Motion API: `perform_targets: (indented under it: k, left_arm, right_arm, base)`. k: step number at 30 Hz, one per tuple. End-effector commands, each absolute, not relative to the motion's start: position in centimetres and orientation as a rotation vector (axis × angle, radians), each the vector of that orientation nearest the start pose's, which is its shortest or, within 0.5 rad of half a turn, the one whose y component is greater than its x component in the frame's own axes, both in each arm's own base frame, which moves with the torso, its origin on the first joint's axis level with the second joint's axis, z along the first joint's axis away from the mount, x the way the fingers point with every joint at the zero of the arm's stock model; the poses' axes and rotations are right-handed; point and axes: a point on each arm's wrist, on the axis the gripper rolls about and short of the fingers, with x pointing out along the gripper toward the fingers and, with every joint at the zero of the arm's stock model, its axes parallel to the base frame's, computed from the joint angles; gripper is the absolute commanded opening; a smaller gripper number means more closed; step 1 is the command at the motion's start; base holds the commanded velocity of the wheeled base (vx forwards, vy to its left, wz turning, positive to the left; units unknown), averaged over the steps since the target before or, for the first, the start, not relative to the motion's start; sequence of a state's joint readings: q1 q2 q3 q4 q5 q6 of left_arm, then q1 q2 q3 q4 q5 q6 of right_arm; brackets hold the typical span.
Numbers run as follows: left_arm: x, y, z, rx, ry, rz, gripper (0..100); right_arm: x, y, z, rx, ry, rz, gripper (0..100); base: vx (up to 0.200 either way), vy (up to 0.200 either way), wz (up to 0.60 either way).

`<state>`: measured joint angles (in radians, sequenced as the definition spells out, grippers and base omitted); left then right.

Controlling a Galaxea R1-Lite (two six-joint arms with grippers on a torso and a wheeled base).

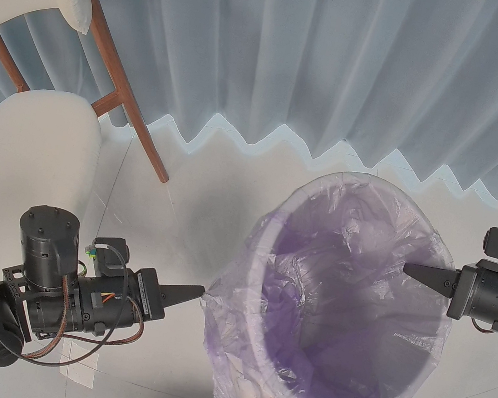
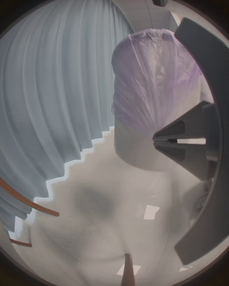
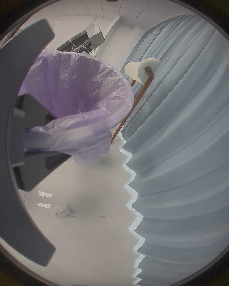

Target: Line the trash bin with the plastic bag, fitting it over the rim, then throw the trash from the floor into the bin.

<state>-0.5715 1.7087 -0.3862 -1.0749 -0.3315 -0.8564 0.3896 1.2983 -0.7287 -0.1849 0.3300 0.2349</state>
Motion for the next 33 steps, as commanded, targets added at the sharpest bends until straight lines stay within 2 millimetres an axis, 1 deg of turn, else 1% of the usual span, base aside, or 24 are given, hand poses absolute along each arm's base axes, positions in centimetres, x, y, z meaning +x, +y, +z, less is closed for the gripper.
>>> perform_targets:
  k: [1,3,4,6,9,10,13,15,16,18,19,20,21,22,25,27,28,30,33]
  left_arm:
    - [21.4,-14.3,11.5,-0.740,0.616,-0.695,0]
    - [21.5,-14.2,11.7,-0.744,0.606,-0.698,0]
    - [21.4,-14.2,12.2,-0.759,0.571,-0.715,0]
    - [21.4,-14.2,12.5,-0.766,0.536,-0.730,0]
    - [20.8,-13.9,12.1,-0.756,0.532,-0.726,0]
    - [20.4,-13.7,12.0,-0.747,0.536,-0.724,100]
    - [19.9,-13.2,12.2,-0.725,0.518,-0.720,100]
    - [18.9,-12.3,12.2,-0.707,0.495,-0.677,100]
    - [18.2,-11.8,12.6,-0.710,0.472,-0.679,100]
    - [16.4,-11.3,14.0,-0.729,0.434,-0.738,100]
    - [15.5,-11.5,14.4,-0.732,0.436,-0.784,100]
    - [15.1,-11.6,14.6,-0.733,0.443,-0.812,100]
    - [13.7,-12.2,14.4,-0.729,0.499,-0.891,100]
    - [13.3,-12.4,14.3,-0.722,0.521,-0.914,100]
    - [12.5,-13.5,13.5,-0.690,0.587,-0.966,100]
    - [12.4,-13.7,13.4,-0.686,0.597,-0.974,100]
    - [12.4,-14.5,12.9,-0.668,0.631,-0.986,100]
    - [12.7,-14.8,12.9,-0.658,0.628,-0.987,100]
    - [13.8,-16.0,12.4,-0.608,0.624,-0.990,100]
  right_arm:
    - [18.4,8.4,22.1,0.208,0.474,0.661,0]
    - [18.4,8.3,22.0,0.208,0.477,0.661,0]
    - [18.4,8.3,21.9,0.208,0.480,0.660,0]
    - [18.4,8.3,21.8,0.208,0.482,0.660,0]
    - [18.3,8.3,21.8,0.207,0.484,0.656,0]
    - [18.3,8.3,21.7,0.208,0.486,0.655,0]
    - [18.4,8.2,21.7,0.208,0.487,0.650,0]
    - [18.5,8.2,21.5,0.208,0.495,0.642,0]
    - [18.6,8.2,21.3,0.208,0.503,0.639,0]
    - [18.7,8.1,21.1,0.209,0.509,0.635,0]
    - [18.7,8.1,21.0,0.209,0.513,0.633,0]
    - [18.7,8.2,21.0,0.209,0.513,0.635,0]
    - [18.9,8.2,20.9,0.209,0.521,0.632,0]
    - [19.0,8.3,20.8,0.208,0.526,0.633,0]
    - [19.5,8.5,20.7,0.208,0.530,0.630,0]
    - [19.5,8.5,20.7,0.208,0.530,0.630,0]
    - [19.6,8.5,20.7,0.208,0.528,0.631,0]
    - [19.6,8.5,20.7,0.208,0.530,0.629,0]
    - [19.5,8.4,20.6,0.208,0.530,0.627,0]
  base:
    - [0.000,0.000,0.00]
    - [0.000,0.000,0.00]
    - [0.000,0.000,0.00]
    - [0.000,0.000,0.00]
    - [0.000,0.000,0.00]
    - [0.000,0.000,0.00]
    - [0.000,0.000,0.00]
    - [0.000,0.000,0.00]
    - [0.000,0.000,0.00]
    - [0.000,0.000,0.00]
    - [0.000,0.000,0.00]
    - [0.000,0.000,0.00]
    - [0.000,0.000,0.00]
    - [0.000,0.000,0.00]
    - [0.000,0.000,0.00]
    - [0.000,0.000,0.00]
    - [0.000,0.000,0.00]
    - [0.000,0.000,0.00]
    - [0.000,0.000,0.00]
